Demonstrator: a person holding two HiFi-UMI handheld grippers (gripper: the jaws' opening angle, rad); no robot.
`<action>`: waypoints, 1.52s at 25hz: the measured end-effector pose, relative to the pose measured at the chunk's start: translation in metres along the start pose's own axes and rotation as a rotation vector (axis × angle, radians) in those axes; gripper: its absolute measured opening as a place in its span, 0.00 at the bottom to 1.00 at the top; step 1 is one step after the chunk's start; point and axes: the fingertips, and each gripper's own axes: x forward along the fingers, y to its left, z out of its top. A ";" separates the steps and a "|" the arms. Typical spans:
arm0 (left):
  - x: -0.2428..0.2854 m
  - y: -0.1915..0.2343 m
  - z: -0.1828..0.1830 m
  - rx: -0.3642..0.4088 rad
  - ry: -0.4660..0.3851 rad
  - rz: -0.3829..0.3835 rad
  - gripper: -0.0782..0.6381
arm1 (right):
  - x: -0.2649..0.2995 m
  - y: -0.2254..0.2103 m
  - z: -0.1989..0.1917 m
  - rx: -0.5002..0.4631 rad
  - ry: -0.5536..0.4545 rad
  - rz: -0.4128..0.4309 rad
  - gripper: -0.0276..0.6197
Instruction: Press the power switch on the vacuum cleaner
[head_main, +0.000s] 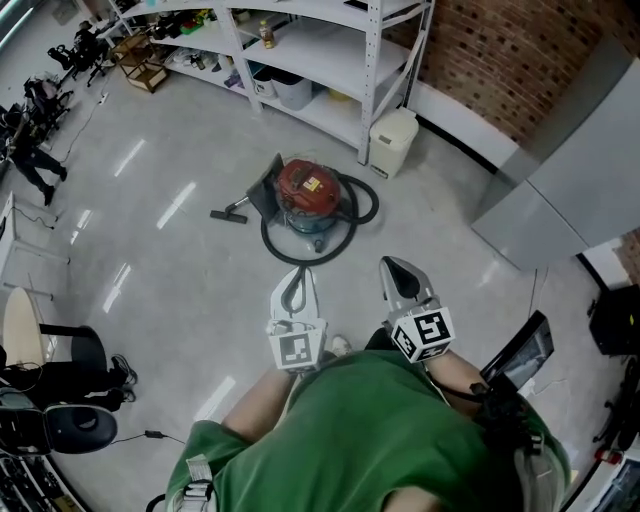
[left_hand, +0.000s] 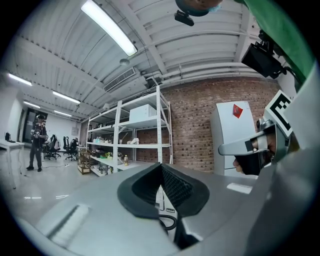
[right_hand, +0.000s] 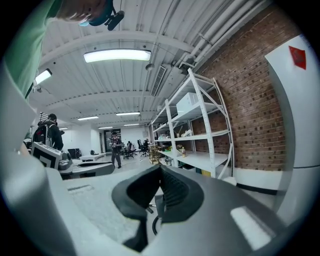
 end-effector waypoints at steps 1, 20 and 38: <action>0.002 0.004 -0.001 0.000 0.000 0.004 0.12 | 0.006 0.001 0.000 0.000 0.002 0.006 0.05; 0.097 0.029 -0.008 0.020 0.051 0.183 0.12 | 0.127 -0.071 0.012 0.005 0.028 0.188 0.05; 0.223 -0.024 -0.014 0.043 0.166 0.365 0.12 | 0.214 -0.198 0.013 0.026 0.104 0.402 0.05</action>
